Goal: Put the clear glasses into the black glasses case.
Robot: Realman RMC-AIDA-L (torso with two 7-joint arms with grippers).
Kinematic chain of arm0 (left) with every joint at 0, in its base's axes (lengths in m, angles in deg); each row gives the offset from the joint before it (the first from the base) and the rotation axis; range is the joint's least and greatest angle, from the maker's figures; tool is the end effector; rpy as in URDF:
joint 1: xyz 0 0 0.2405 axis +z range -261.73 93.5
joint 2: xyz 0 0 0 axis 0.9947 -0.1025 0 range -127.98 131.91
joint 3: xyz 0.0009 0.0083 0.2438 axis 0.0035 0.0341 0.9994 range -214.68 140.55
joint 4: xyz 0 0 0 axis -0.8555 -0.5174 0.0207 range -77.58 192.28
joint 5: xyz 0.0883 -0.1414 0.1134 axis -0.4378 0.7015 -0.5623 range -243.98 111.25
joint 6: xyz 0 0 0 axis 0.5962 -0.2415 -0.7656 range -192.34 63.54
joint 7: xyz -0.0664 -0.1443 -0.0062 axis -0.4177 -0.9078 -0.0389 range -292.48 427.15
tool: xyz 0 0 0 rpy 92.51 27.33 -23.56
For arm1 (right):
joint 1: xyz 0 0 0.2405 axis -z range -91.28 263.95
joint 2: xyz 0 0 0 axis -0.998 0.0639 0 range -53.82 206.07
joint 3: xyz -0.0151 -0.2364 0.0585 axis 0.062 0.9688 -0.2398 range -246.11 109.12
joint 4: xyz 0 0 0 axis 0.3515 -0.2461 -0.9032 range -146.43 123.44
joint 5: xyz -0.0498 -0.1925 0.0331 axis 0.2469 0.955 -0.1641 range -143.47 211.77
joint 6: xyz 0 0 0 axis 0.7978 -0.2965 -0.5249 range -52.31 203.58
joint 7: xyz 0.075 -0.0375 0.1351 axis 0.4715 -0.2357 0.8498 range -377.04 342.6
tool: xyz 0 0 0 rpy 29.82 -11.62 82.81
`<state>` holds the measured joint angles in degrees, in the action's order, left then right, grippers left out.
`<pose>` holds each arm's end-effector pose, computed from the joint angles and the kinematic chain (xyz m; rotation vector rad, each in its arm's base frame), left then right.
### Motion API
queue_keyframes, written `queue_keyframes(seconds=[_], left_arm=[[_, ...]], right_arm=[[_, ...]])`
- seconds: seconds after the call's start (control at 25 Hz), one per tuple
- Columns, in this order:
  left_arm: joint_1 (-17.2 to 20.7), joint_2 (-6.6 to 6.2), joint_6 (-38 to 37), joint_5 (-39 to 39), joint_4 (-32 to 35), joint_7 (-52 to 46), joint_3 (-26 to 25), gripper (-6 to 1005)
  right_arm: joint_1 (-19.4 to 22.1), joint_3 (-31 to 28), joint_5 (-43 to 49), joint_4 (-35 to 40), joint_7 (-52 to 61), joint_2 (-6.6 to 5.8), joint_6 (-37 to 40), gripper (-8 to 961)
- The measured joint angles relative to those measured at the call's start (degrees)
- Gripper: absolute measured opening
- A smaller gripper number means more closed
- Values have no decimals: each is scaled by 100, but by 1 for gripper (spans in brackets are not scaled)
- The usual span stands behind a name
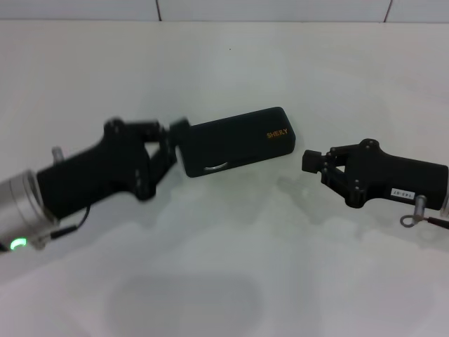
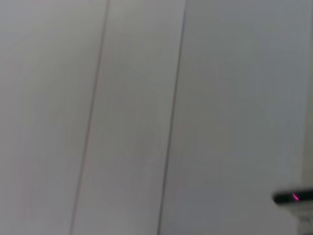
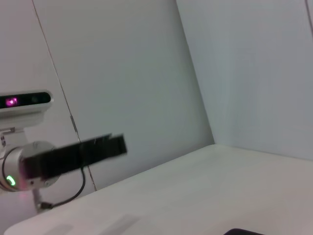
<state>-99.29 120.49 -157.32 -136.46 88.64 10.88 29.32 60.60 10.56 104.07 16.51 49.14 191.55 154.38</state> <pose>-0.2365 0.2653 -0.0101 -2.4474 -0.3711 -1.2012 0.2222 0.3085 -0.0447 -2.6751 0.5331 0.9467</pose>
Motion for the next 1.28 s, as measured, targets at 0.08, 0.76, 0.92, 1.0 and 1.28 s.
queue_keyframes(seconds=[0.08,0.76,0.92,1.0,1.28], left_arm=[[65,-14,-11,-252,7,-61,0,101],[542,-246,-112,-1204,335,-762,-30,577],[674,-270,-113,-1208,407,-759,-118,669],[686,-271,-113,-1213,404,-756,-126,715],[690,-250,-109,-1217,396,-693,-141,855]], right_arm=[[-19,0,37,58,-13,-56,62,41],[83,15,1113,1127,-162,13,330,456],[112,-3,1097,1133,-163,18,337,564],[136,-4,1092,1135,-163,31,337,619],[190,44,1067,1112,-395,56,449,885]])
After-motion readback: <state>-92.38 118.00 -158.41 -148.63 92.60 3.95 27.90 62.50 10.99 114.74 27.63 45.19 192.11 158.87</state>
